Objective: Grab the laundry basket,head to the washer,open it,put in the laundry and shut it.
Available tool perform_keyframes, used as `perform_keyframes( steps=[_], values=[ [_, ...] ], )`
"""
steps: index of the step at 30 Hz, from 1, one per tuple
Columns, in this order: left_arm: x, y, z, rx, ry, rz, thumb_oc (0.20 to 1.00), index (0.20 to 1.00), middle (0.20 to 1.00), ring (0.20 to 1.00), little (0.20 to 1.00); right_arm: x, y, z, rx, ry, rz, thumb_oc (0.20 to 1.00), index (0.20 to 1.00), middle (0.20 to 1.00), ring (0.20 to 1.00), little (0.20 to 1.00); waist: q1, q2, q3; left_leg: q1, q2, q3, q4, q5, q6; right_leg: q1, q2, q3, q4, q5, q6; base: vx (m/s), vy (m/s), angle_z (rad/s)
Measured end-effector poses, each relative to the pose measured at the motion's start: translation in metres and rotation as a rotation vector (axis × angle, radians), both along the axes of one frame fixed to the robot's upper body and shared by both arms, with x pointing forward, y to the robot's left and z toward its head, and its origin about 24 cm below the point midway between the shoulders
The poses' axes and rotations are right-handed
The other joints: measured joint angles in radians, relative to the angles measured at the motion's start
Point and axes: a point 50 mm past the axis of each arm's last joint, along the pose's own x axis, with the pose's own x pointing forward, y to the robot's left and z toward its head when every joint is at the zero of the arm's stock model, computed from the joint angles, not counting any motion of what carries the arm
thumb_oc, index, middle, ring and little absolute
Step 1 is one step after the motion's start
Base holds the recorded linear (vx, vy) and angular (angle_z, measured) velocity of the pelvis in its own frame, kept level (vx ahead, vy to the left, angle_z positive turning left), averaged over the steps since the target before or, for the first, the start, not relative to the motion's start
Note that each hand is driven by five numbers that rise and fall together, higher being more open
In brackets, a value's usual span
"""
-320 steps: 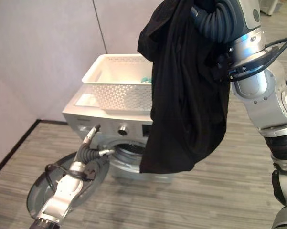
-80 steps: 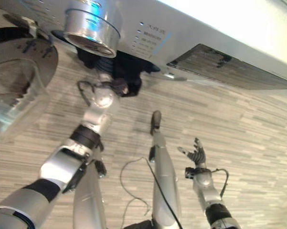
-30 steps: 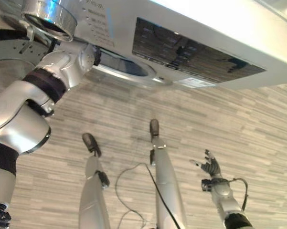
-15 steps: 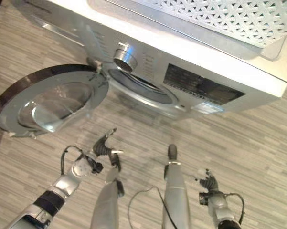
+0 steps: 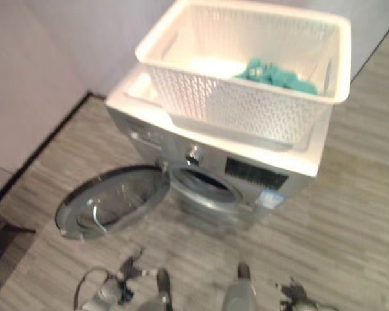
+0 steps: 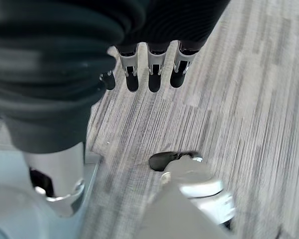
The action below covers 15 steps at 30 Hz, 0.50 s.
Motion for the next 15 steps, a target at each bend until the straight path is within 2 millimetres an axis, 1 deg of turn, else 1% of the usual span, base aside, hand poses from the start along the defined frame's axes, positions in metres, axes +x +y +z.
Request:
perform_keyframes(
  steps=[1,2,3,4,6,7,8,10,11,12,13,14,15],
  values=[
    [-0.013,0.003,-0.006,0.021,0.057,0.041,1.0,1.0,1.0,1.0,1.0,-0.012,0.0,-0.003,0.012,0.025,-0.051,1.0,1.0,1.0,1.0,1.0,0.0,-0.004,-0.043,0.01,0.002,0.0,0.0,-0.014,-0.012,0.022,0.003,-0.005,-0.036,0.006,0.002,0.1,0.057,0.03],
    [-0.022,0.005,-0.009,0.026,0.082,0.083,1.0,1.0,1.0,1.0,1.0,-0.018,-0.001,-0.004,0.019,0.031,-0.084,1.0,1.0,1.0,1.0,1.0,0.0,-0.003,-0.067,0.015,0.003,0.001,-0.003,-0.025,-0.019,0.035,0.004,-0.006,-0.06,0.009,0.005,0.06,0.04,-0.01],
    [-0.026,0.006,-0.01,0.028,0.094,0.099,1.0,1.0,1.0,1.0,1.0,-0.02,-0.001,-0.004,0.019,0.034,-0.093,1.0,1.0,1.0,1.0,1.0,0.0,-0.003,-0.08,0.014,0.003,0.001,-0.001,-0.028,-0.023,0.037,0.004,-0.005,-0.066,0.012,0.004,0.08,0.05,-0.08],
    [-0.034,0.007,-0.012,0.033,0.123,0.125,1.0,1.0,1.0,1.0,1.0,-0.025,-0.002,-0.004,0.027,0.035,-0.131,1.0,1.0,1.0,1.0,1.0,-0.001,-0.004,-0.114,0.021,0.0,0.006,0.0,-0.03,-0.027,0.062,0.004,-0.005,-0.108,0.035,0.009,0.07,0.038,-0.09],
    [-0.039,0.009,-0.013,0.022,0.134,0.179,1.0,1.0,1.0,1.0,1.0,-0.027,-0.003,-0.004,0.032,0.025,-0.173,1.0,1.0,1.0,1.0,1.0,0.002,-0.004,-0.125,0.036,-0.001,0.017,-0.005,-0.034,-0.034,0.092,0.004,-0.005,-0.141,0.052,0.008,0.05,0.034,-0.15],
    [-0.047,0.009,-0.015,0.012,0.16,0.223,1.0,1.0,1.0,1.0,1.0,-0.026,-0.007,-0.003,0.031,0.011,-0.205,1.0,1.0,1.0,1.0,1.0,0.01,-0.006,-0.149,0.048,0.002,0.029,-0.005,-0.046,-0.05,0.107,0.006,0.004,-0.178,0.063,0.012,0.01,0.023,-0.2],
    [-0.049,0.01,-0.016,0.013,0.167,0.227,1.0,1.0,1.0,1.0,1.0,-0.029,-0.008,-0.002,0.027,0.012,-0.211,1.0,1.0,1.0,1.0,1.0,0.008,-0.002,-0.161,0.049,0.002,0.03,-0.005,-0.047,-0.05,0.105,0.006,0.01,-0.178,0.063,0.012,0.03,0.025,-0.19],
    [-0.049,0.01,-0.016,0.012,0.166,0.227,1.0,1.0,1.0,1.0,1.0,-0.024,-0.012,0.001,0.018,-0.027,-0.219,1.0,1.0,1.0,1.0,1.0,0.009,0.005,-0.171,0.048,0.001,0.03,-0.005,-0.047,-0.05,0.106,0.005,0.011,-0.174,0.064,0.012,0.04,0.03,-0.03],
    [-0.051,0.01,-0.016,0.012,0.169,0.233,1.0,1.0,1.0,1.0,1.0,-0.009,-0.016,0.008,-0.006,-0.106,-0.201,1.0,1.0,1.0,1.0,1.0,0.008,0.01,-0.176,0.048,0.001,0.032,-0.005,-0.047,-0.05,0.104,0.005,0.013,-0.172,0.066,0.011,0.06,0.037,-0.03],
    [-0.051,0.01,-0.016,0.01,0.169,0.234,1.0,1.0,1.0,1.0,1.0,0.0,-0.017,0.013,-0.02,-0.158,-0.186,1.0,1.0,1.0,1.0,1.0,0.007,0.011,-0.177,0.048,0.001,0.032,-0.005,-0.047,-0.05,0.104,0.005,0.014,-0.173,0.066,0.011,0.04,0.017,-0.03],
    [-0.051,0.01,-0.016,0.01,0.17,0.235,1.0,1.0,1.0,1.0,1.0,0.003,-0.019,0.017,-0.033,-0.189,-0.178,1.0,1.0,1.0,1.0,1.0,0.005,0.011,-0.178,0.049,0.001,0.032,-0.005,-0.046,-0.05,0.101,0.005,0.015,-0.174,0.067,0.011,0.05,0.032,-0.01],
    [-0.05,0.009,-0.016,0.008,0.167,0.233,1.0,1.0,1.0,1.0,1.0,0.016,-0.02,0.023,-0.046,-0.246,-0.167,1.0,1.0,1.0,1.0,1.0,0.007,0.008,-0.18,0.048,0.002,0.033,-0.005,-0.047,-0.051,0.104,0.005,0.014,-0.175,0.065,0.011,0.05,0.053,0.01],
    [-0.05,0.008,-0.016,0.005,0.167,0.234,1.0,1.0,1.0,1.0,1.0,0.039,-0.023,0.043,-0.09,-0.388,-0.143,1.0,1.0,1.0,1.0,1.0,0.006,0.003,-0.182,0.048,0.0,0.031,-0.006,-0.047,-0.051,0.102,0.005,0.014,-0.179,0.064,0.01,0.06,0.077,0.02]
  ],
)
